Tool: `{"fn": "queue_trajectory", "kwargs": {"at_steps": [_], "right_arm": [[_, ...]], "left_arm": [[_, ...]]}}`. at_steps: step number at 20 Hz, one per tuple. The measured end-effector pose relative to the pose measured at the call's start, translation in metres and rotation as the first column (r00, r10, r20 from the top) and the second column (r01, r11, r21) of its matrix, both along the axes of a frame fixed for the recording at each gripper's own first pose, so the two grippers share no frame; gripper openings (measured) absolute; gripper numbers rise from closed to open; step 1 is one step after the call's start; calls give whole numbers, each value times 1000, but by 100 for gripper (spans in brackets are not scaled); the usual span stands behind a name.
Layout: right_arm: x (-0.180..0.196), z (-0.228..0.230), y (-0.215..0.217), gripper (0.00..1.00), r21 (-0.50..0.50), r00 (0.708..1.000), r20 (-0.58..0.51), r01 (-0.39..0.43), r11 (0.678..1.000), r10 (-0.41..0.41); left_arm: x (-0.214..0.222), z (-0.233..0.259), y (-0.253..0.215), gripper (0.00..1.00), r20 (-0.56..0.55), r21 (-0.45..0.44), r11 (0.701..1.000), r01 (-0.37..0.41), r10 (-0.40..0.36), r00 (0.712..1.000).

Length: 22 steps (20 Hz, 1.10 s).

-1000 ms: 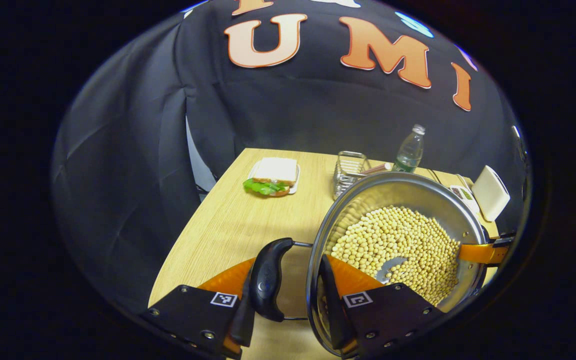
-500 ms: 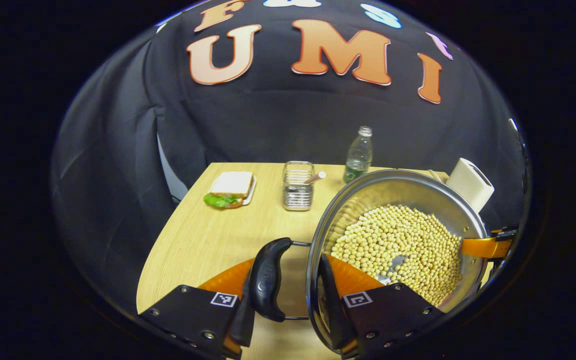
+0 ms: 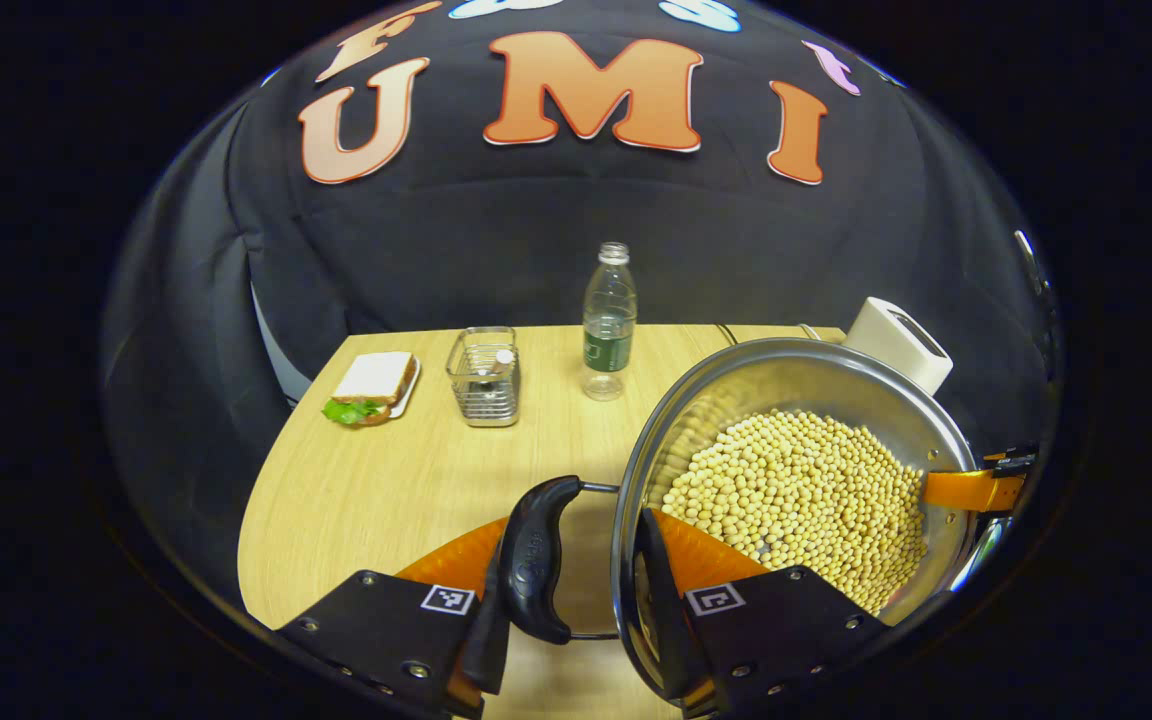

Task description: First push the handle of the pot to place it horizontally, then grasp the pot with both hands and set it on the induction cooktop.

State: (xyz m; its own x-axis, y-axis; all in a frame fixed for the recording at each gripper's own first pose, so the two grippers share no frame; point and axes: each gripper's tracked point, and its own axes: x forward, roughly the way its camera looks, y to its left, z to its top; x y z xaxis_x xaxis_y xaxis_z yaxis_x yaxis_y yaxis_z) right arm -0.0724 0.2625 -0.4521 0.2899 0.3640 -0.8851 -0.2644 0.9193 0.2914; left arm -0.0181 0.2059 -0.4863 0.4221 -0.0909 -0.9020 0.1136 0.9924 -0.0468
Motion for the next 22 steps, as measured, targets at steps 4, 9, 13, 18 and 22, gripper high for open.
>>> {"fn": "queue_trajectory", "kwargs": {"at_steps": [4, 9, 13, 18, 22], "right_arm": [[10, -9, -29, 52, -24, 1000, -4, 14, 1000, -14], [20, -28, -45, 52, -25, 1000, -24, 17, 1000, -18], [25, -46, -48, 52, -16, 999, -42, 9, 1000, -10], [28, -66, -43, 52, -11, 998, -70, -3, 1000, 3], [25, -83, -36, 52, -12, 995, -100, -8, 1000, 6]], "left_arm": [[4, -5, 5, 58, -51, -30, 1000, 6, -8, 999], [14, -7, 8, 61, -75, -23, 1000, 21, -23, 997], [6, -6, 5, 61, -97, -10, 1000, 21, -21, 995], [1, -16, -3, 58, -132, 6, 1000, 21, -20, 991], [-1, -24, -7, 61, -162, 17, 1000, 24, -20, 986]]}}
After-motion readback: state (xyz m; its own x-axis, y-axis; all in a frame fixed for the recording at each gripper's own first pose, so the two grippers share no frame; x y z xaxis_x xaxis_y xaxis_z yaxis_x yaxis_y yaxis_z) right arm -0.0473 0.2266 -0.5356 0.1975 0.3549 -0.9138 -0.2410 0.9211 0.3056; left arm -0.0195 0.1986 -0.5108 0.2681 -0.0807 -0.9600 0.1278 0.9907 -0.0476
